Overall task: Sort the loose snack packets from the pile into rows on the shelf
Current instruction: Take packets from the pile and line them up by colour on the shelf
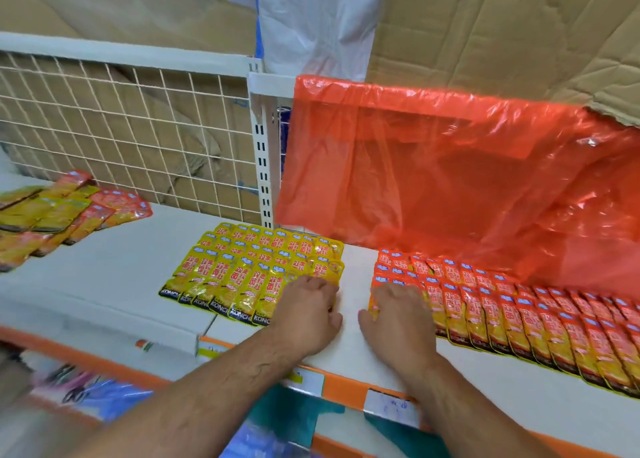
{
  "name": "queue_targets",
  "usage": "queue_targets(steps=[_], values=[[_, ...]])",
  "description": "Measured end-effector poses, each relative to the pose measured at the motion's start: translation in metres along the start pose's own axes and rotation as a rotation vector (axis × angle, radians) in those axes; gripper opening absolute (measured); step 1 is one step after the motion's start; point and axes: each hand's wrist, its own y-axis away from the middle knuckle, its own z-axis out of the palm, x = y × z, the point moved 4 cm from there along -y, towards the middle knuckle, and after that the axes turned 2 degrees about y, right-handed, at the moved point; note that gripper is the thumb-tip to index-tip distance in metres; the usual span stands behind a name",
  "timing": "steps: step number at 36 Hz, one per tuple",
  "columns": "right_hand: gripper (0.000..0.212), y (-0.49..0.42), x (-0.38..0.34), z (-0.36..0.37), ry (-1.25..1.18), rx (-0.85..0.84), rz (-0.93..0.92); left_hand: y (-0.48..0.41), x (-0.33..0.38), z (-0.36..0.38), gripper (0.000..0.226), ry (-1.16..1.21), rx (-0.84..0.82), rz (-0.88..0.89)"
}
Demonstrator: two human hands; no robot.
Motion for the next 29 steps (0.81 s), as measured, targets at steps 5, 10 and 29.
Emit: queue_targets(steps=[5, 10, 29], values=[[0.058, -0.002, -0.036, 0.011, -0.029, -0.173, -0.143, 0.029, -0.026, -0.011, 0.045, 0.001, 0.072, -0.090], [0.057, 0.001, -0.084, 0.015, -0.055, -0.184, -0.244, 0.057, -0.060, -0.025, 0.055, 0.013, 0.078, -0.203], [0.049, 0.002, -0.321, 0.036, -0.053, -0.193, -0.369, 0.153, -0.270, -0.101, 0.058, 0.054, 0.107, -0.379]])
